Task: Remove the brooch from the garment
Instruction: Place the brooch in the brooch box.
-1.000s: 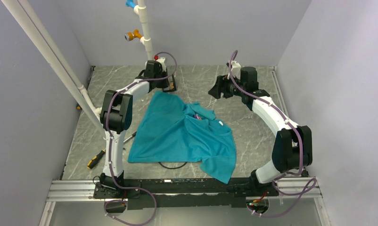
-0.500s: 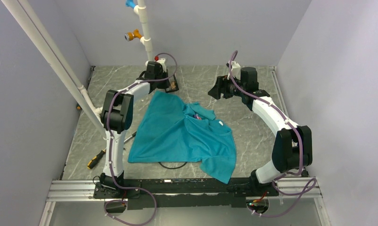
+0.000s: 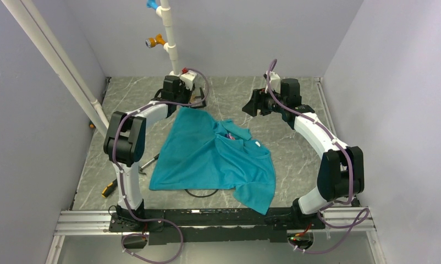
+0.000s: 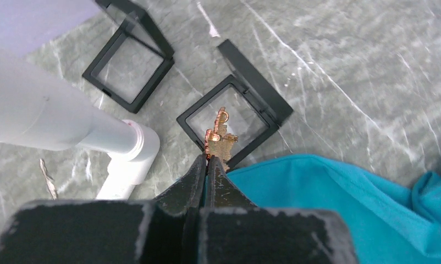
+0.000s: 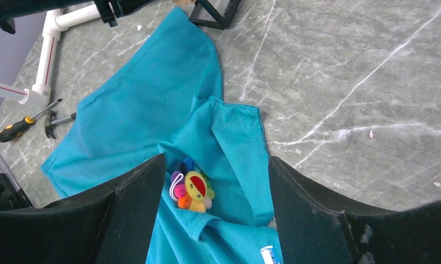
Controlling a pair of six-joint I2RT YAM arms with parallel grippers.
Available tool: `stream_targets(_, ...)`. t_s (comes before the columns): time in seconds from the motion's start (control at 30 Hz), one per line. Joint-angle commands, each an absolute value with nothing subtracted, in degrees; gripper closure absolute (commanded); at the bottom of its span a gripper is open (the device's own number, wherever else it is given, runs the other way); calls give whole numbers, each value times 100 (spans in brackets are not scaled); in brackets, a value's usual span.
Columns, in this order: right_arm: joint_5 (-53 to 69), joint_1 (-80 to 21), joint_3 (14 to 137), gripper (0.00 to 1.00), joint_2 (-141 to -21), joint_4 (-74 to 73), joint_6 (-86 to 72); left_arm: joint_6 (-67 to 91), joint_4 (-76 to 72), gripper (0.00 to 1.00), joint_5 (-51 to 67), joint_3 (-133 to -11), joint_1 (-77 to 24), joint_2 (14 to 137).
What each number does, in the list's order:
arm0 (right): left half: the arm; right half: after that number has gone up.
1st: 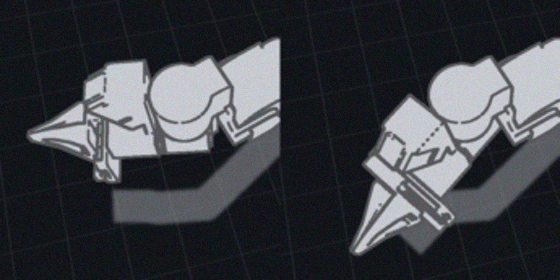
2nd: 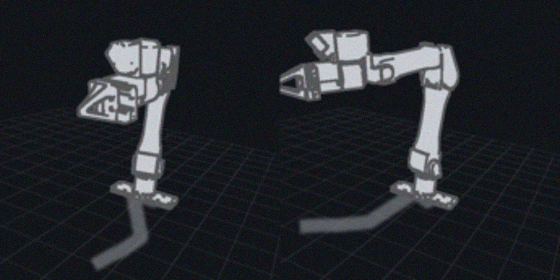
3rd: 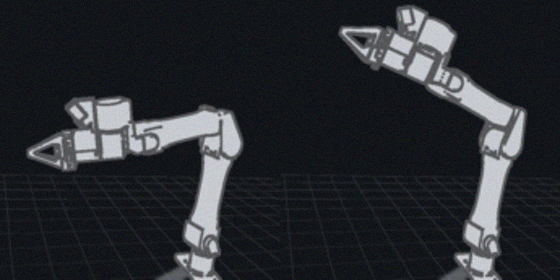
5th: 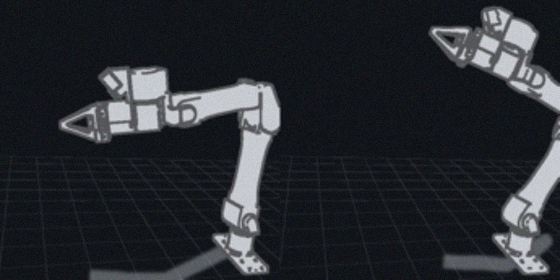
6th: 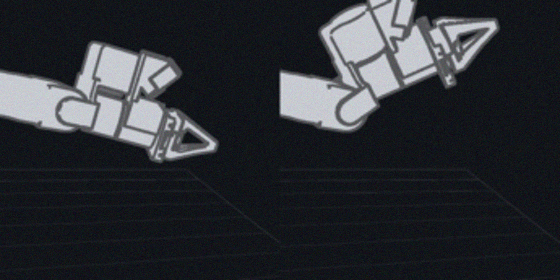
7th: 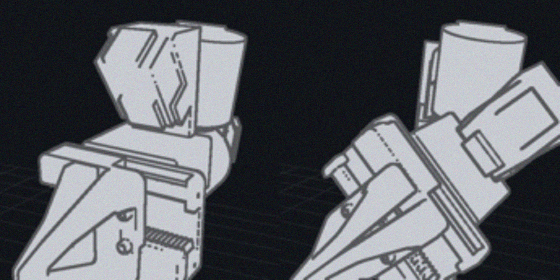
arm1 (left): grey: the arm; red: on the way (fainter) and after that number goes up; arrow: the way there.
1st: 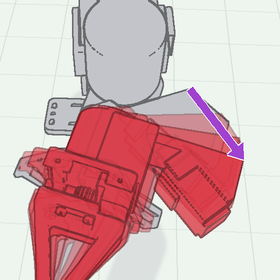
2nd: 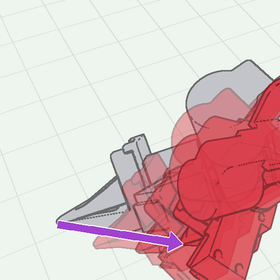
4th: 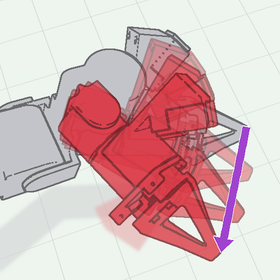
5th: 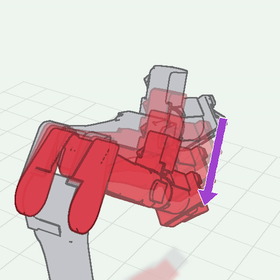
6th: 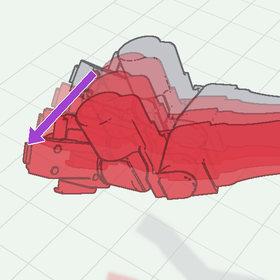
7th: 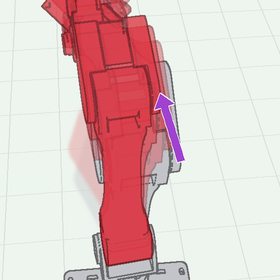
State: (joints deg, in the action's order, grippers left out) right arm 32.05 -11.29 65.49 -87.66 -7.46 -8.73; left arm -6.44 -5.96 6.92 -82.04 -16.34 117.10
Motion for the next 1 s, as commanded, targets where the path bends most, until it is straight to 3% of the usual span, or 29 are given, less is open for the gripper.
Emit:
stream_targets(0.0,3295,-1106,6623,29,-8815,-577,-810,-1791,-1329,100,1557,-7931,-1632,11161)
stream_targets(0.47,3287,-1083,6653,28,-8872,-607,-770,-6314,-1604,100,2415,-6913,-1650,10828)
stream_targets(0.73,3320,-1069,6669,28,-8921,-660,-717,-7087,-2833,100,1949,-6699,-1718,11310)
stream_targets(0.97,3365,-1063,6731,28,-9009,-746,-712,-7109,-2517,100,1953,-7200,-1723,11751)
